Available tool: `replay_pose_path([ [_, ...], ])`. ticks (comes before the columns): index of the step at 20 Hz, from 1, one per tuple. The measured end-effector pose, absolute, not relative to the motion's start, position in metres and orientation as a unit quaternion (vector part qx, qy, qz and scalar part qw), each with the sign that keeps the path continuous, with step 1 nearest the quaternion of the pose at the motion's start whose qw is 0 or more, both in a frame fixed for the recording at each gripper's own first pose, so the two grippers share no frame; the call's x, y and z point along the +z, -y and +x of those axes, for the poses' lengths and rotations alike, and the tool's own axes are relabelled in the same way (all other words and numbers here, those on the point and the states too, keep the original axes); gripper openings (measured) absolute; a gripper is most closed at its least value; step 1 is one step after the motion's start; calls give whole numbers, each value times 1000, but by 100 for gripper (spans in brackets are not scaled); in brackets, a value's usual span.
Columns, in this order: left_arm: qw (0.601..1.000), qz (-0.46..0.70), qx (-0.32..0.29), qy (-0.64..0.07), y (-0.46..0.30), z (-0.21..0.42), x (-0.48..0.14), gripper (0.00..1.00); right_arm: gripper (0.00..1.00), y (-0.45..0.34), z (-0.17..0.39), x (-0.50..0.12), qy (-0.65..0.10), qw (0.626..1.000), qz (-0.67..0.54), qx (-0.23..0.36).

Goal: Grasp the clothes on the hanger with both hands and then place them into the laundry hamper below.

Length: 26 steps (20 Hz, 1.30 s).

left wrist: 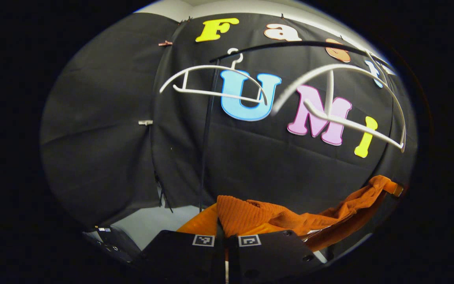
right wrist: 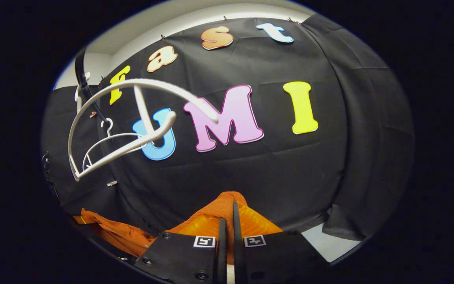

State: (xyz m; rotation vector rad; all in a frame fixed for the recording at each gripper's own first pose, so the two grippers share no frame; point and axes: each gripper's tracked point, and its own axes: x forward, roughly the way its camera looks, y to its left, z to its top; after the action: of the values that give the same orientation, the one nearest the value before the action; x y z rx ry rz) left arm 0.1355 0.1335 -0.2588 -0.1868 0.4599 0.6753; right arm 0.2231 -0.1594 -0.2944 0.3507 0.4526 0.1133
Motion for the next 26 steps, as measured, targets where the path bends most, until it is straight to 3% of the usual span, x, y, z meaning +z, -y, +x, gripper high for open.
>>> replay_pose_path([
  [16, 931, -77, 186, -306, -24, 183, -316, 7, 12, 4, 139, -316, -323, 896, 186, 242],
  [26, 894, -95, 164, -405, -18, 170, -380, 11, 10, -5, 101, -384, -443, 849, 135, 256],
])
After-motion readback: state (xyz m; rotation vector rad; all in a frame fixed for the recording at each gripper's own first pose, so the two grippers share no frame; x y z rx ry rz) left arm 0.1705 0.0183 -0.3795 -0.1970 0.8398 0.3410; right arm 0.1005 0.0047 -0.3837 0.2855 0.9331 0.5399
